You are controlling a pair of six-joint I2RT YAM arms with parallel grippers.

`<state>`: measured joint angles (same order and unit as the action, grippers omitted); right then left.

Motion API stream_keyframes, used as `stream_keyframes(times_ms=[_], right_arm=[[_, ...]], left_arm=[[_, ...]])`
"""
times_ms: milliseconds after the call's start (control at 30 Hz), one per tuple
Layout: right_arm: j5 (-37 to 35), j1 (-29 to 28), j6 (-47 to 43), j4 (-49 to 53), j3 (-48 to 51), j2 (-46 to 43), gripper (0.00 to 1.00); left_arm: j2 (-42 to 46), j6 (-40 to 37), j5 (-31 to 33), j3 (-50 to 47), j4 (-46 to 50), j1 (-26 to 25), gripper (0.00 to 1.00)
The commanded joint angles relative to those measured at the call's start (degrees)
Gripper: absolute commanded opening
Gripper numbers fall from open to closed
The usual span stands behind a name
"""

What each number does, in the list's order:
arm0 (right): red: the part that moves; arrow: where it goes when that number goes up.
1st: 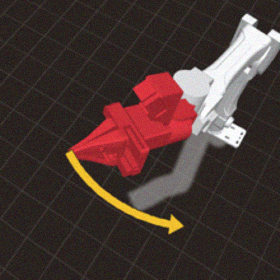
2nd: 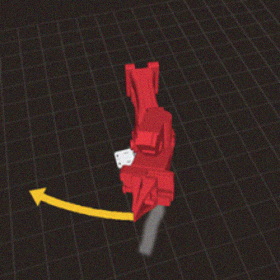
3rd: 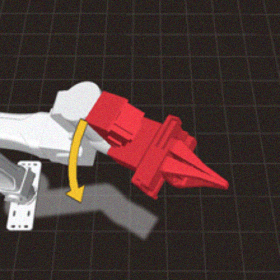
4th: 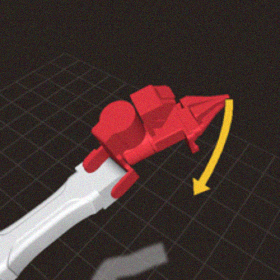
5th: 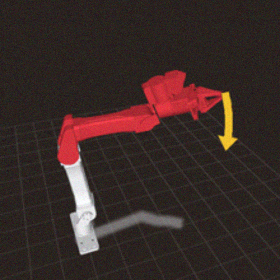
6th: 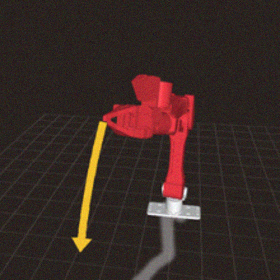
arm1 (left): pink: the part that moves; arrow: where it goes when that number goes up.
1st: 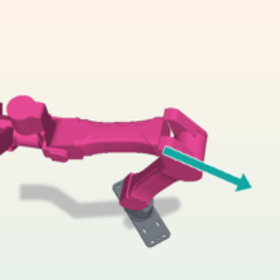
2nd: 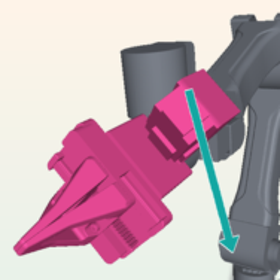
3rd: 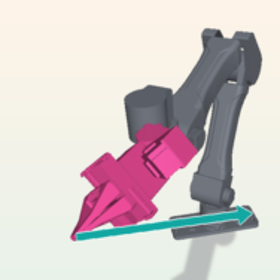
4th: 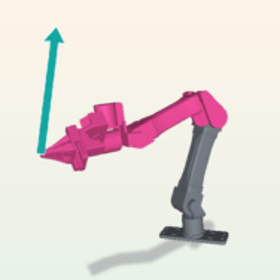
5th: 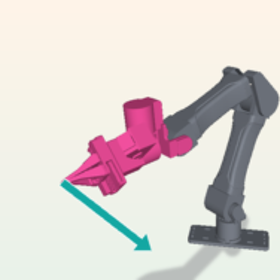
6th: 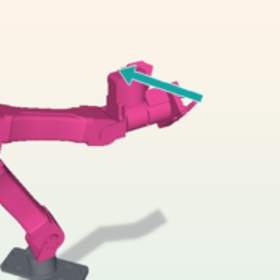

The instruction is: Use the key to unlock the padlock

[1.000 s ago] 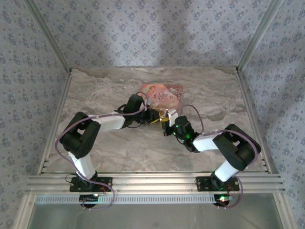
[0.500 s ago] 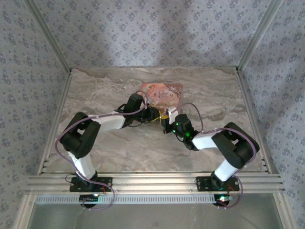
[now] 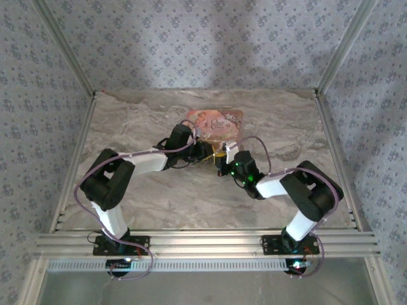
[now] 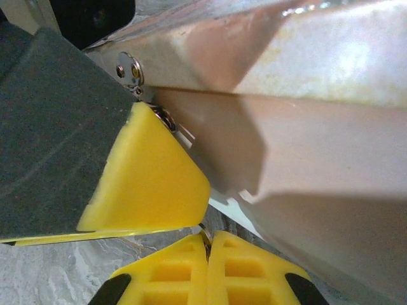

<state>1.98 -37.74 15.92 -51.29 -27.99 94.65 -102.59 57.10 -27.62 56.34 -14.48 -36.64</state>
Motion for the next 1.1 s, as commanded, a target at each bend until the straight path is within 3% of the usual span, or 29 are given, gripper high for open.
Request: stream_keyframes(times_ms=[0, 567, 900, 1067], right_arm=[[2.48, -0.47, 1.3, -8.85, -0.77, 0.69, 0.0], [1.71, -1.08, 5.93, -7.85, 1.46, 6.79, 0.0], [3.19, -1.12, 10.44, -6.64, 0.08, 7.35, 0.0], [5.08, -1.19, 14.79, -5.37, -0.59, 7.14, 0.0]], left_arm=[[-1.42, 0.69, -6.66, 0.82, -0.44, -2.36, 0.19], [0.21, -0.94, -3.89, -1.19, 1.46, -1.07, 0.45], [8.16, -3.47, -2.6, -5.67, 3.87, 2.23, 0.61], [12.9, -1.5, -0.61, -11.24, -1.2, 4.27, 0.67]])
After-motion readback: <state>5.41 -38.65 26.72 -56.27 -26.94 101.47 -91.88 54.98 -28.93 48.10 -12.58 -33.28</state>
